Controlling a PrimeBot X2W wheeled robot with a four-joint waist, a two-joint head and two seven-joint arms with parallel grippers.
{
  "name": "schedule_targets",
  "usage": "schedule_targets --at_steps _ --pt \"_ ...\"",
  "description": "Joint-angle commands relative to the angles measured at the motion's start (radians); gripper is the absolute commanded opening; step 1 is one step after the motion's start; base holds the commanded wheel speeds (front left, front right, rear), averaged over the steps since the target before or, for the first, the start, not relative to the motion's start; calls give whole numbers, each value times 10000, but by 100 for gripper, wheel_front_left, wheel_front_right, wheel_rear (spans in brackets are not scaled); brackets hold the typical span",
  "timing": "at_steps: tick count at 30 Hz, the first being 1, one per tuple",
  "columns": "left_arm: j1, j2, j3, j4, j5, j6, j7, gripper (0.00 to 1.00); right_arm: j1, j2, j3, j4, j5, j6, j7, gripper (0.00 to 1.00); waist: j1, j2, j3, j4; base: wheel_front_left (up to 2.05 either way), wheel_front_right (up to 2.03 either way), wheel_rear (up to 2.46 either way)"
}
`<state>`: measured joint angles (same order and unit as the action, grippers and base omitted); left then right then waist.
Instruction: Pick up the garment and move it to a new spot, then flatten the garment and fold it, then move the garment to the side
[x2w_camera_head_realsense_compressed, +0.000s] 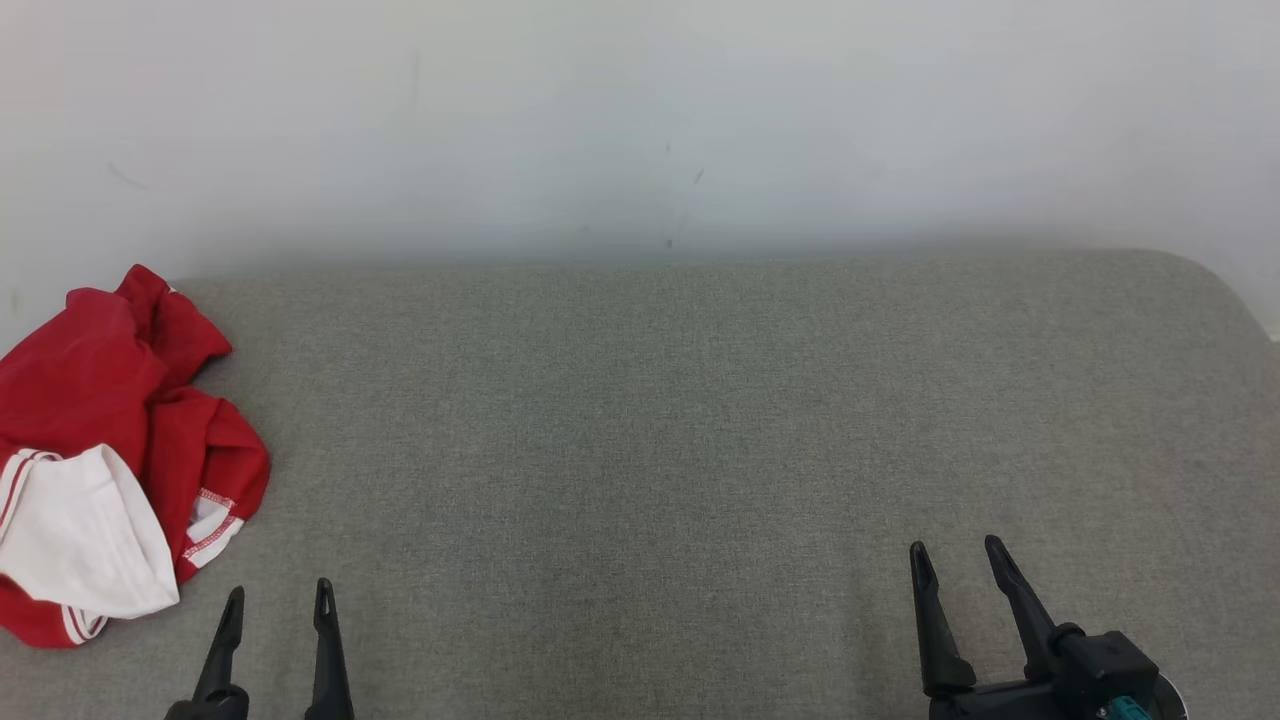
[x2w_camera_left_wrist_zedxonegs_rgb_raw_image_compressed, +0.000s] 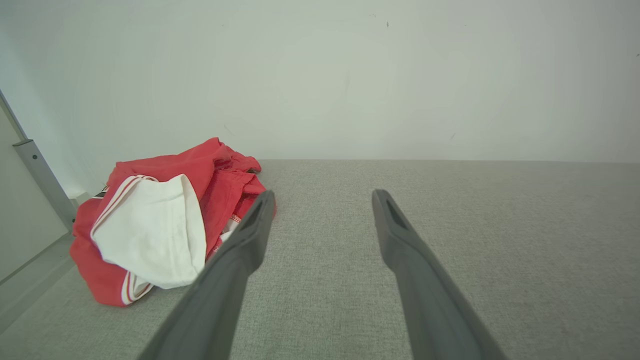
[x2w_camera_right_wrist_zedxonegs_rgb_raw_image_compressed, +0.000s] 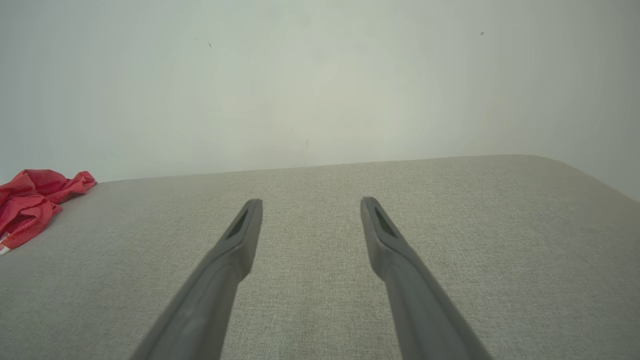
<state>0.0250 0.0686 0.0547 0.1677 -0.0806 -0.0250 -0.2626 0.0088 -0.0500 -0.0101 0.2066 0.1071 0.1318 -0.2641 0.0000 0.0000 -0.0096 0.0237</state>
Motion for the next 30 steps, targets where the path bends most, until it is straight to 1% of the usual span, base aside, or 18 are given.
schedule_targets --at_steps 1,11,16,19,22,23,24,27,28,30 --pt "90 -28 8 -17 -26 47 -33 100 -49 -6 7 12 37 -21 -7 100 0 0 4 -2 0 0 0" --pt "87 -51 21 -27 -1 36 -35 100 -10 -6 1 19 71 -21 -7 100 0 0 43 44 0 0 0" --pt "31 -56 -21 7 39 8 -35 100 45 -6 4 46 117 -21 -7 100 0 0 61 249 0 0 0" --pt "-98 -60 -95 57 86 -24 -35 100 108 -4 -6 45 150 -21 -7 100 0 0 94 604 0 0 0" --pt "-221 -72 -216 127 124 -52 -35 100 167 -6 -165 46 182 -21 -7 100 0 0 135 1193 0 0 0" --pt "-221 -72 -216 127 124 -52 -35 100 167 -6 -165 46 182 -21 -7 100 0 0 135 1193 0 0 0" --pt "-269 -81 -222 120 100 -2 -33 100 172 -6 -160 97 177 -21 -7 100 0 0 150 1594 0 0 0" --pt "-296 -94 -298 113 67 37 -35 100 140 -3 -218 116 154 -21 -7 100 0 0 210 2228 0 0 0" --pt "-296 -94 -298 113 67 37 -35 100 140 -3 -218 116 154 -21 -7 100 0 0 210 2228 0 0 0" --pt "-310 -101 -304 119 37 76 -35 100 119 -7 -240 126 125 -21 -7 100 0 0 225 2625 0 0 0"
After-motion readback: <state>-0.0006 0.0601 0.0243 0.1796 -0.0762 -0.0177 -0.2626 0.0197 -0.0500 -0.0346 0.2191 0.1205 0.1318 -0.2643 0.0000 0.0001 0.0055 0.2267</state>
